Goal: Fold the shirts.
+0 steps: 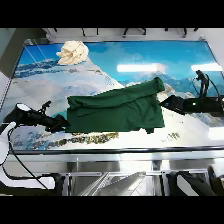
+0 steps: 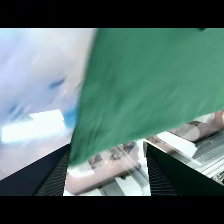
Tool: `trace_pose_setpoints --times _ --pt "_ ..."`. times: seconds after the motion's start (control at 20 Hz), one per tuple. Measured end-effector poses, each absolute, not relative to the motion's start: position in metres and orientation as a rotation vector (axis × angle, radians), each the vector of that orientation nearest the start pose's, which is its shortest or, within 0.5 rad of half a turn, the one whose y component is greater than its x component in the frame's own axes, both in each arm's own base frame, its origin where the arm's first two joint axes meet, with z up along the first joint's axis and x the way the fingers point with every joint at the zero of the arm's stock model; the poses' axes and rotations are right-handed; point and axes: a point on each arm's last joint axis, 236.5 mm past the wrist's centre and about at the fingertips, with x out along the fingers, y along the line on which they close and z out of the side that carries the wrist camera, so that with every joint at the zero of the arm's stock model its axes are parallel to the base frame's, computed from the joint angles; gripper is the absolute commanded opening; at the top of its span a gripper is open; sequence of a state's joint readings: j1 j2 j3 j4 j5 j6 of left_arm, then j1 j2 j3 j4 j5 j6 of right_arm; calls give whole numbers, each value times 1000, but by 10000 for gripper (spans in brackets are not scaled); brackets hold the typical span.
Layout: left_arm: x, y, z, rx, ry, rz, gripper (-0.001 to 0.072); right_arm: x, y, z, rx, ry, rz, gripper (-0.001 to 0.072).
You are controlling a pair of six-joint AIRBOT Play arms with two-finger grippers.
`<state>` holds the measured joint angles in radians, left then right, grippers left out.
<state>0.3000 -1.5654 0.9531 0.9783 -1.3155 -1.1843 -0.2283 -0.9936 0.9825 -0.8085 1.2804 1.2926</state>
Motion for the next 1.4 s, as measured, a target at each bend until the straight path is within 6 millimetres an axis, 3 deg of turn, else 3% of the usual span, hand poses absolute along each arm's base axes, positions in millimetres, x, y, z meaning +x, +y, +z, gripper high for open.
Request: trace_pose_setpoints --times 0.1,0.15,0.2,0.25,0.45,0.8,1.0,1.2,1.4 --pt "308 -49 -110 -611 1664 -383 538 331 84 99 544 1062 437 703" --pt "310 -55 -112 -610 1668 -394 433 331 84 100 543 1058 437 702" --pt "312 -58 -115 -599 1670 -394 117 331 84 100 544 1058 436 702" --pt "313 -59 -119 -581 1671 -391 11 331 83 100 542 1059 433 703" --pt "320 -51 -110 -527 1624 -372 11 328 67 82 492 1112 369 703" --pt "327 -40 -35 -506 1448 -381 11 326 25 0 558 1319 264 703" --pt "328 -45 -10 -471 1385 -397 11 330 21 -46 637 1410 264 703" --pt "325 -52 0 -454 1370 -412 11 319 29 -83 709 1499 281 703" --pt "322 -55 2 -457 1377 -416 11 312 48 -93 802 1506 343 702"
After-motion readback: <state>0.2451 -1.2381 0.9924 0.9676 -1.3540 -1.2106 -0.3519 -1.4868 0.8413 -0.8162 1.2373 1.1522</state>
